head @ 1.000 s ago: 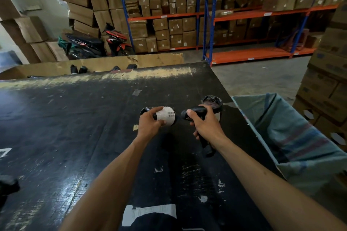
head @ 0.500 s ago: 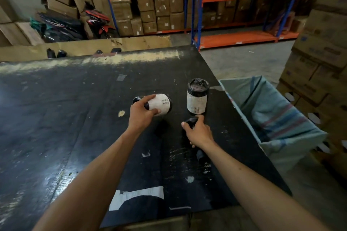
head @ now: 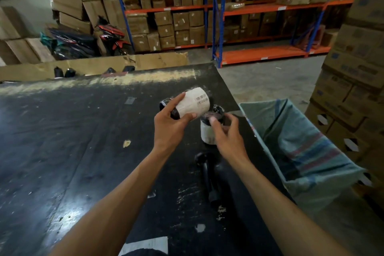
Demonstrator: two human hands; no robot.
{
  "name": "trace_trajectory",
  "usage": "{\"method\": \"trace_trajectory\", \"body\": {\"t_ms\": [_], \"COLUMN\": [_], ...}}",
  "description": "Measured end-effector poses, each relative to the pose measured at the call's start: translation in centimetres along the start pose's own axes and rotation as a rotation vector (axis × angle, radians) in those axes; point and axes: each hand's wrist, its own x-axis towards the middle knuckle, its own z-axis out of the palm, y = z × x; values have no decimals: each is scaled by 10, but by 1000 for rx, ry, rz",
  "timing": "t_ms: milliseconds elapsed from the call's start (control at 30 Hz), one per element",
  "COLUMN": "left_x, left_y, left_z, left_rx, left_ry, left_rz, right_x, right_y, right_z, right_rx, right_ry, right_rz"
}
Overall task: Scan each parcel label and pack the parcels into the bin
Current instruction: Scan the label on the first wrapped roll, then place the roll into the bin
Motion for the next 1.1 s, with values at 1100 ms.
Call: {"method": "trace_trajectory", "body": {"t_ms": [1100], "left_x": [43], "left_y": [-186], "left_z": [331], "left_rx": [1209], "left_ry": [-607], "left_rz": [-244], "right_x": [293], "right_y": [322], "right_z": [-243], "right_rx": [-398], "right_ry": [23], "right_rz": [466]}}
